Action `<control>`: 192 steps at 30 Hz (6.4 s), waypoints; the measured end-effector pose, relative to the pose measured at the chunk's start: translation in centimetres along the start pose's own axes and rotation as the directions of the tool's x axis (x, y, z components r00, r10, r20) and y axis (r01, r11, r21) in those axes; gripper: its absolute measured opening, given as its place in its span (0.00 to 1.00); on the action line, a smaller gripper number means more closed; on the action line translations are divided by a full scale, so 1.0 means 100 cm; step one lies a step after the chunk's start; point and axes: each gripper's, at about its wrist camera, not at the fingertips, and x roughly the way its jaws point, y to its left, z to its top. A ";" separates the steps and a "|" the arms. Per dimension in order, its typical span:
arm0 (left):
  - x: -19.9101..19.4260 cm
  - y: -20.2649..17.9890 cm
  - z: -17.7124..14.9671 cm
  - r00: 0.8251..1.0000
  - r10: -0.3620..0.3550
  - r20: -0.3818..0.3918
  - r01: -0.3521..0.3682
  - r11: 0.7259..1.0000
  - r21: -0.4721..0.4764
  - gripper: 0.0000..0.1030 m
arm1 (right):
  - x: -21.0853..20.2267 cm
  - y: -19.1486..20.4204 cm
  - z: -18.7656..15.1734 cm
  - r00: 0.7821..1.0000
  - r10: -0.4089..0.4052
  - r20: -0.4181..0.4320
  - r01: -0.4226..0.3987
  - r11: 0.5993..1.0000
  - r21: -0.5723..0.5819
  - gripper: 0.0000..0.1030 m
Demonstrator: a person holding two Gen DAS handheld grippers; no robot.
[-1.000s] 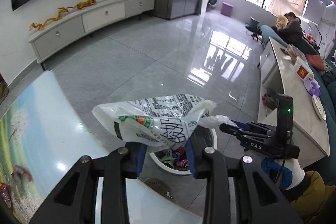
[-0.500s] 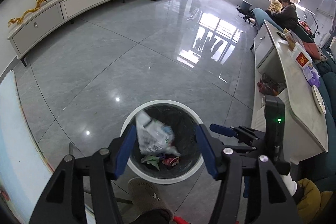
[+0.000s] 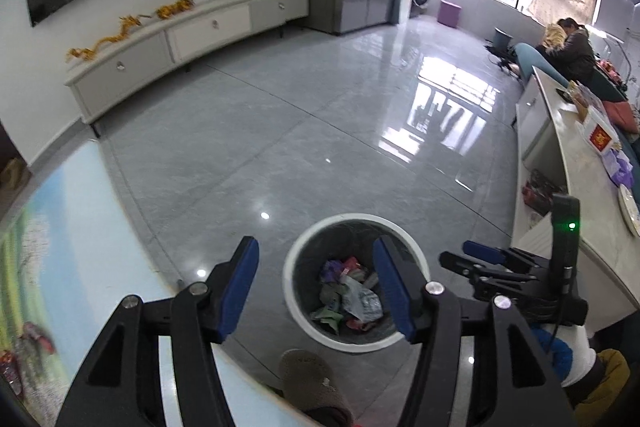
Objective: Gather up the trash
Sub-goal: 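Move both grippers back toward the red chip bag and red wrapper, then grasp the red chip bag with the left gripper while the right grasps the red wrapper, then carry the chip bag and wrapper over the bin and open both grippers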
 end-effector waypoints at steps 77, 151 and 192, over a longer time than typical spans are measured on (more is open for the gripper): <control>-0.276 0.264 -0.233 0.821 0.538 0.189 -0.318 0.707 -0.632 0.72 | -0.046 0.392 -0.055 0.981 0.190 -0.032 -0.161 0.715 -0.680 0.76; -0.185 0.266 -0.205 0.835 0.550 0.028 -0.502 0.781 -0.371 0.23 | 0.046 0.385 -0.062 0.916 0.297 -0.270 -0.401 0.649 -0.646 0.13; -0.213 0.207 -0.191 0.803 0.593 0.069 -0.551 0.780 -0.297 0.23 | -0.009 0.324 -0.051 0.925 0.348 -0.151 -0.367 0.722 -0.587 0.13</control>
